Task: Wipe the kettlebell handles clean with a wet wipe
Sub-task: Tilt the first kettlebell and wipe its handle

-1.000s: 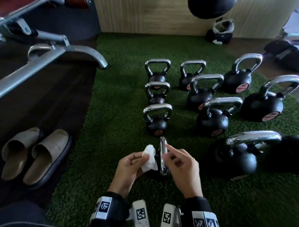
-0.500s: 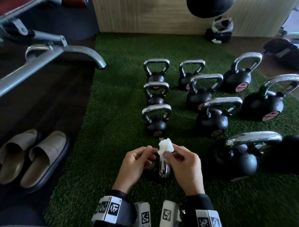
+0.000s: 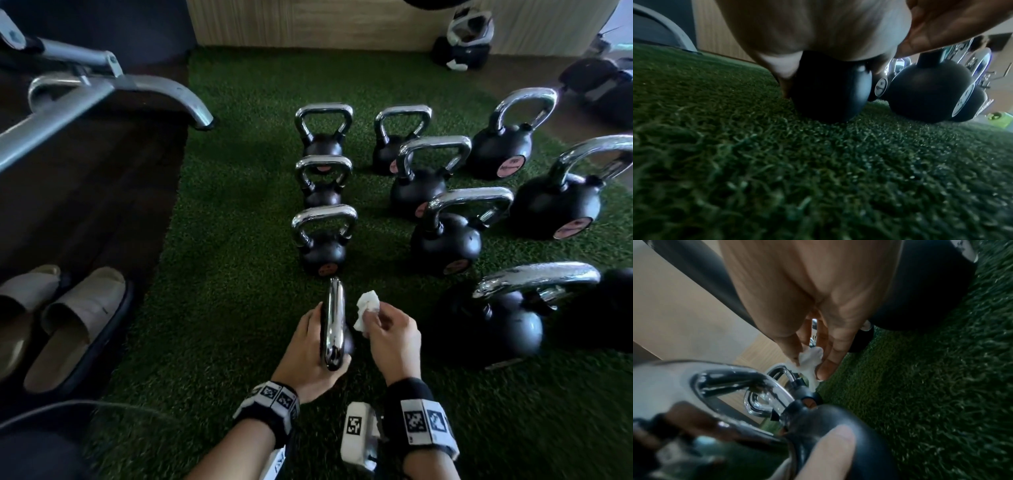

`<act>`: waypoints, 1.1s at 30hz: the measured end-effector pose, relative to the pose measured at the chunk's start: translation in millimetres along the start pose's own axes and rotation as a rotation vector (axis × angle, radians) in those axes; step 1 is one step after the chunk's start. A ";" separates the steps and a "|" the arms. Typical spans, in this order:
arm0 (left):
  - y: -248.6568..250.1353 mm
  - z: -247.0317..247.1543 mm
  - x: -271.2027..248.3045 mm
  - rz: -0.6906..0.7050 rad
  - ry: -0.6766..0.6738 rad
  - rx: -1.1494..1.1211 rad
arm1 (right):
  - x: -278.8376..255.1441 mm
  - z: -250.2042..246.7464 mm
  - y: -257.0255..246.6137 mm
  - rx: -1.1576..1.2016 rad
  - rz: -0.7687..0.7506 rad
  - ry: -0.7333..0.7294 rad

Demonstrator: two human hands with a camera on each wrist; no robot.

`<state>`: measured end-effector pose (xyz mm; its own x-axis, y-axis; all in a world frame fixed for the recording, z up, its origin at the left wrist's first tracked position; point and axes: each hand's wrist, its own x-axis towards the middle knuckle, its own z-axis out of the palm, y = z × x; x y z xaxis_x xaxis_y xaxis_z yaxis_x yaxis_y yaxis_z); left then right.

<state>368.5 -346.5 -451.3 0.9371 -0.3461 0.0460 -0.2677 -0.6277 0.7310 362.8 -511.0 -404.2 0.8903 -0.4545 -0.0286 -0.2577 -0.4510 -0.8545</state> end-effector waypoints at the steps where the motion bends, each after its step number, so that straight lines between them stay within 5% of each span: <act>1: -2.3 -4.7 1.2 0.022 -0.015 -0.005 | 2.3 5.1 -1.4 0.003 0.031 -0.012; 20: -2.0 -23.7 8.5 0.081 -0.171 -0.069 | 6.6 35.1 -23.0 0.103 0.097 -0.066; 26: -4.8 -21.6 11.7 -0.001 -0.177 -0.025 | 7.6 31.2 -38.2 0.139 -0.048 0.077; 33: -0.6 -23.4 21.4 -0.002 -0.212 -0.004 | 22.8 26.5 -31.3 0.091 -0.061 0.024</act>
<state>393.9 -337.2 -434.8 0.8693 -0.4841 -0.0996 -0.2647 -0.6261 0.7334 401.1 -486.9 -391.8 0.8937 -0.4472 0.0361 -0.1674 -0.4071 -0.8979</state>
